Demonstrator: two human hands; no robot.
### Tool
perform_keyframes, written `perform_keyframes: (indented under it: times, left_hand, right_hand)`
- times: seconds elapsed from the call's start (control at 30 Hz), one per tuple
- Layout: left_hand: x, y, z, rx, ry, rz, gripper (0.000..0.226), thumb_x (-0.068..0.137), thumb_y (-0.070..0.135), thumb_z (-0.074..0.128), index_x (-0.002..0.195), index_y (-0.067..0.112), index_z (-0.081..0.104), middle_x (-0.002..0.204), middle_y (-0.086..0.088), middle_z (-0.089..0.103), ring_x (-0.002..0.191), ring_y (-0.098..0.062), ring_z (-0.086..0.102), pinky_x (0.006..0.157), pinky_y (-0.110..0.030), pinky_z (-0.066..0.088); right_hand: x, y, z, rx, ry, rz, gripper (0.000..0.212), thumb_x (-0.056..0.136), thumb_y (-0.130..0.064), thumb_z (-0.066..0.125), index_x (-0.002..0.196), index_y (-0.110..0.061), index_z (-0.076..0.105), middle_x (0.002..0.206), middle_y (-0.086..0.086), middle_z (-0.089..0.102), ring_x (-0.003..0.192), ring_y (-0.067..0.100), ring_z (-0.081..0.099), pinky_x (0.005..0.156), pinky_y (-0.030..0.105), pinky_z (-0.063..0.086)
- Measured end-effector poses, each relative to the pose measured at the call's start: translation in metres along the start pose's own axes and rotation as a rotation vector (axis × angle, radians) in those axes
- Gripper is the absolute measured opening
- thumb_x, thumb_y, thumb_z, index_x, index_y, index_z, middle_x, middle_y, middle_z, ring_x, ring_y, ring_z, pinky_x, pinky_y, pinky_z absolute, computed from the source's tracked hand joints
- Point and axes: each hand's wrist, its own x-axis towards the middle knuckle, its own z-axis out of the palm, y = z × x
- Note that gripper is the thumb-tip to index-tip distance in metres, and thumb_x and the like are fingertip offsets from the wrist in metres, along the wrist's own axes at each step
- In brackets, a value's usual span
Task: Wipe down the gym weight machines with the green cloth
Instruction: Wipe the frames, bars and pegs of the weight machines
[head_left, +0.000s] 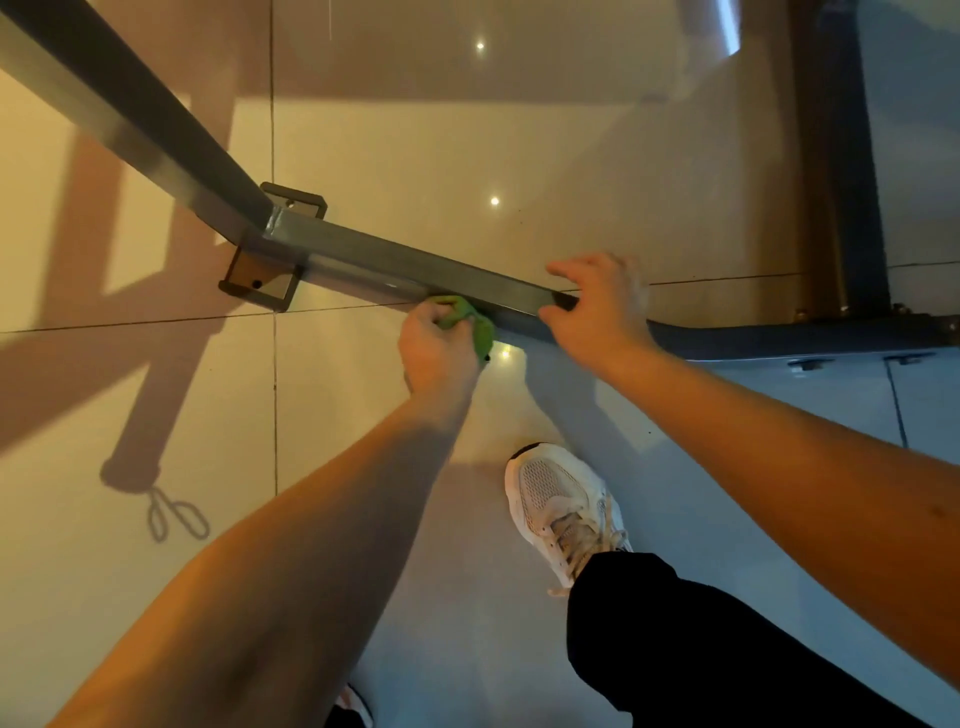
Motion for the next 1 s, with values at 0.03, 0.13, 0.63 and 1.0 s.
perform_keyframes:
  times: [0.03,0.13,0.63,1.0]
  left_hand:
    - [0.007,0.004,-0.01,-0.054,0.045,0.006,0.014,0.085,0.02,0.072,0.091,0.031,0.066,0.099,-0.004,0.069,0.09,-0.027,0.07,0.066,-0.038,0.064]
    - [0.012,0.007,-0.025,-0.023,0.141,0.115,0.018,0.089,0.012,0.071,0.107,0.013,0.067,0.107,-0.007,0.068,0.092,-0.019,0.066,0.067,-0.006,0.049]
    - [-0.004,-0.005,0.009,-0.247,-0.023,-0.164,0.014,0.069,0.023,0.07,0.078,0.034,0.07,0.082,0.002,0.071,0.076,-0.021,0.07,0.077,-0.047,0.062]
    - [-0.003,-0.003,0.001,0.028,-0.003,0.035,0.015,0.079,0.024,0.072,0.094,0.029,0.07,0.096,0.002,0.072,0.089,-0.019,0.07,0.082,-0.05,0.062]
  right_hand:
    - [0.005,-0.017,0.008,-0.019,-0.003,-0.03,0.054,0.09,-0.032,0.072,0.142,-0.028,0.056,0.142,0.001,0.052,0.134,0.027,0.037,0.105,0.043,0.033]
    - [0.017,-0.051,0.031,-0.041,-0.041,-0.038,0.06,0.089,-0.034,0.07,0.146,-0.028,0.051,0.142,0.002,0.051,0.133,0.028,0.035,0.103,0.043,0.032]
    - [0.016,-0.042,0.042,0.162,0.001,-0.016,0.044,0.093,-0.017,0.069,0.135,-0.026,0.065,0.127,-0.001,0.059,0.124,0.025,0.041,0.104,0.037,0.032]
    - [0.02,-0.041,0.04,0.142,-0.02,-0.023,0.044,0.093,-0.019,0.069,0.136,-0.027,0.064,0.126,0.0,0.06,0.124,0.026,0.041,0.107,0.04,0.034]
